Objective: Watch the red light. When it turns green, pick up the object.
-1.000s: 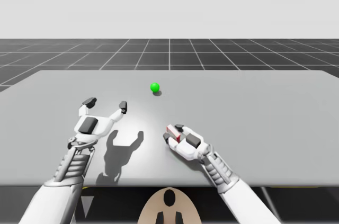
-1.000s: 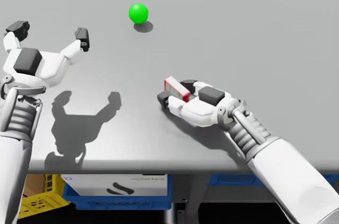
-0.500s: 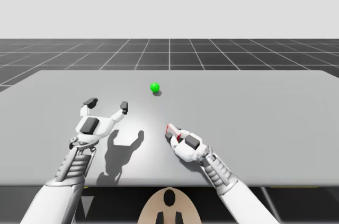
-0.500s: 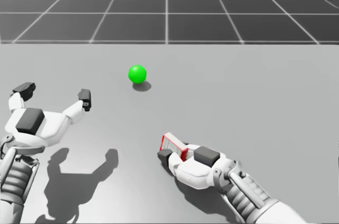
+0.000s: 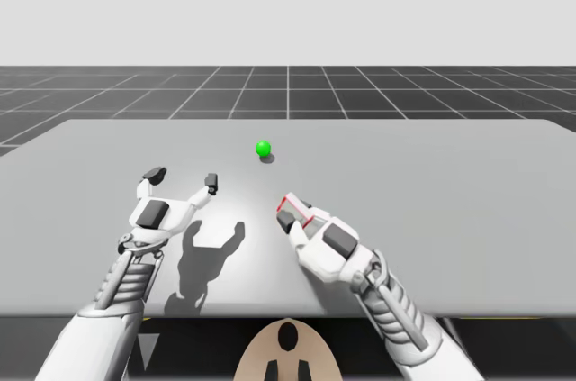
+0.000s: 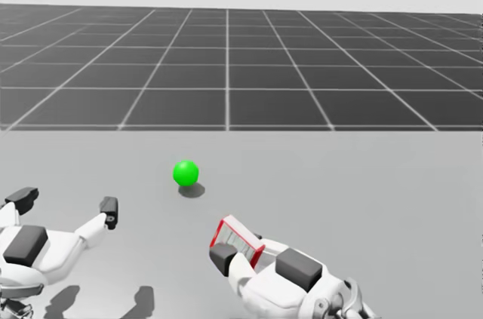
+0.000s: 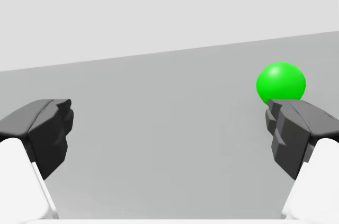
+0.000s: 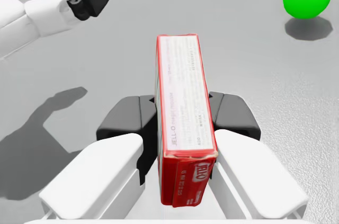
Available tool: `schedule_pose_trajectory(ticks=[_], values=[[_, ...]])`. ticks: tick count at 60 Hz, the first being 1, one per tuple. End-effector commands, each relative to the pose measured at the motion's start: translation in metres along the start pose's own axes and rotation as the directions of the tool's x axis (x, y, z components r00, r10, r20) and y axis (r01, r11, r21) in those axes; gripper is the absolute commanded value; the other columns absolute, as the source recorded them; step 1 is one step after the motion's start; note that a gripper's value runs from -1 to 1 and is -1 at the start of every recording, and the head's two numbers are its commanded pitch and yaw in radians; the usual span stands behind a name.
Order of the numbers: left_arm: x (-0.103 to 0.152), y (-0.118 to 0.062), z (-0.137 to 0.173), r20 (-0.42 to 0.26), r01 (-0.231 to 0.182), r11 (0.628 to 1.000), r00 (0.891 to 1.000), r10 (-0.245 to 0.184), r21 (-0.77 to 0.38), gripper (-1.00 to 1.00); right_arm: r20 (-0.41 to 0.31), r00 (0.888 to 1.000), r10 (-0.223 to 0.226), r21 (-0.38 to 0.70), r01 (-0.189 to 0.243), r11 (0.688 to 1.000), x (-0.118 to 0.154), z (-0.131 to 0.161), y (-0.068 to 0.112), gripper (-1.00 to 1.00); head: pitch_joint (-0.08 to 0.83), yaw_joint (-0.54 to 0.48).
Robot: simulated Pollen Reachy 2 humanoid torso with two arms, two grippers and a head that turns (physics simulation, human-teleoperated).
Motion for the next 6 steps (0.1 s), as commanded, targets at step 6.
schedule_pose_trajectory(ticks=[6], values=[[0.001, 0.001, 0.000, 0.012, 0.002, 1.000, 1.000, -0.002, 0.000, -1.00, 0.357, 0.923, 0.141, -0.045, -0.134, 0.990, 0.122, 0.048, 0.031, 1.00, 0.316, -0.05]])
